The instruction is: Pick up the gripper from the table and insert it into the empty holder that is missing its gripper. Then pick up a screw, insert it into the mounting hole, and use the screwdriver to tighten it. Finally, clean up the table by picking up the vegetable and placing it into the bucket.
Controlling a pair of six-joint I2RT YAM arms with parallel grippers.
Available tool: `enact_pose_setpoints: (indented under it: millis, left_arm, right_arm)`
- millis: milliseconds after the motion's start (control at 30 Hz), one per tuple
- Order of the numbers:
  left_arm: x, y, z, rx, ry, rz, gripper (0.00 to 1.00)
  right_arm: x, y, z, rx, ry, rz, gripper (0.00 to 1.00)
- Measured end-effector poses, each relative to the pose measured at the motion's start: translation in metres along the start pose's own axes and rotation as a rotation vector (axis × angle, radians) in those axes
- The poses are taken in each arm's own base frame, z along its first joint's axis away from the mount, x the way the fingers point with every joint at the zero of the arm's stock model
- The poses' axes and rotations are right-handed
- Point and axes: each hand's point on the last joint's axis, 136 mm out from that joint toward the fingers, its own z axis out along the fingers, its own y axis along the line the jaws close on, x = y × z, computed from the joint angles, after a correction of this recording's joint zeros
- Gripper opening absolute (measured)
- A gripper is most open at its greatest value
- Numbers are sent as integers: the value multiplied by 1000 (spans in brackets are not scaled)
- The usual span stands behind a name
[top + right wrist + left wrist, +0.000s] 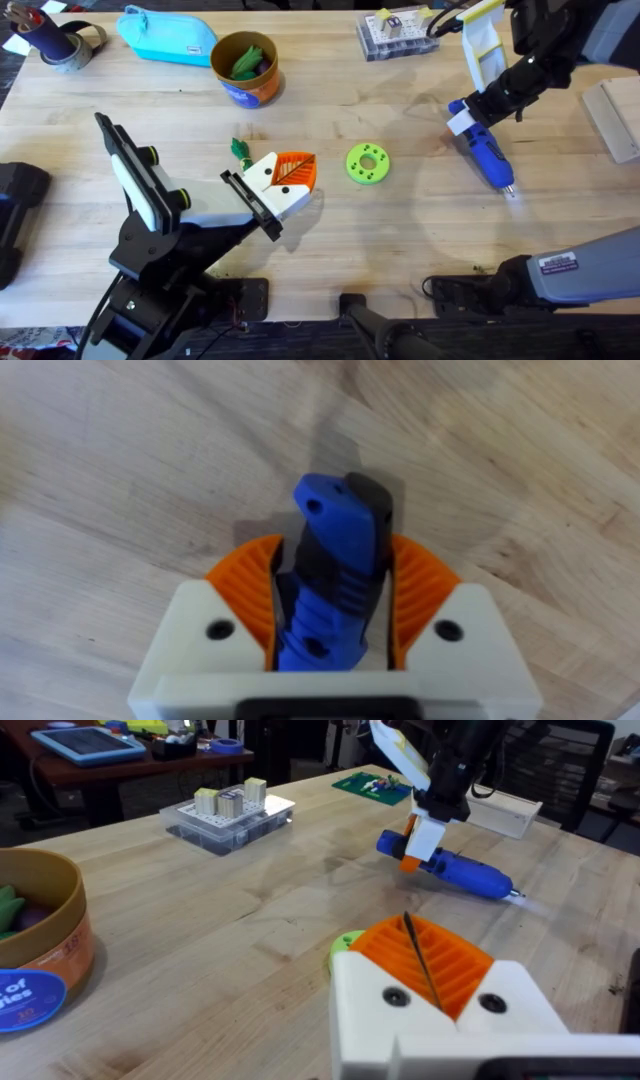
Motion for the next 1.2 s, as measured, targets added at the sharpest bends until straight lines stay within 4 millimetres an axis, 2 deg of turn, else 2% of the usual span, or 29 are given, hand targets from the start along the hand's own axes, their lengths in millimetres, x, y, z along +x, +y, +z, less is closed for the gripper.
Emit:
enact_pose_setpoints:
  millis: [33, 833, 900, 967, 1000, 1200]
  left_arm:
    - [1, 0, 0, -1, 3, -1, 9]
    - [1, 0, 0, -2, 4, -2, 10]
    - [1, 0, 0, -3, 4, -2, 10]
    - [1, 1, 0, -4, 4, -2, 10]
    - [1, 1, 0, -4, 3, -2, 10]
    - [1, 1, 0, -5, 3, -2, 10]
  right_arm:
    - [1, 0, 1, 0, 4, -3, 473]
    - [10, 7, 2, -33, 44, 31, 453]
    - [9, 6, 4, -31, 41, 33, 316]
    - [8, 5, 7, -30, 41, 39, 65]
    - [8, 6, 9, -32, 43, 40, 28]
    - [7, 5, 10, -30, 42, 65, 26]
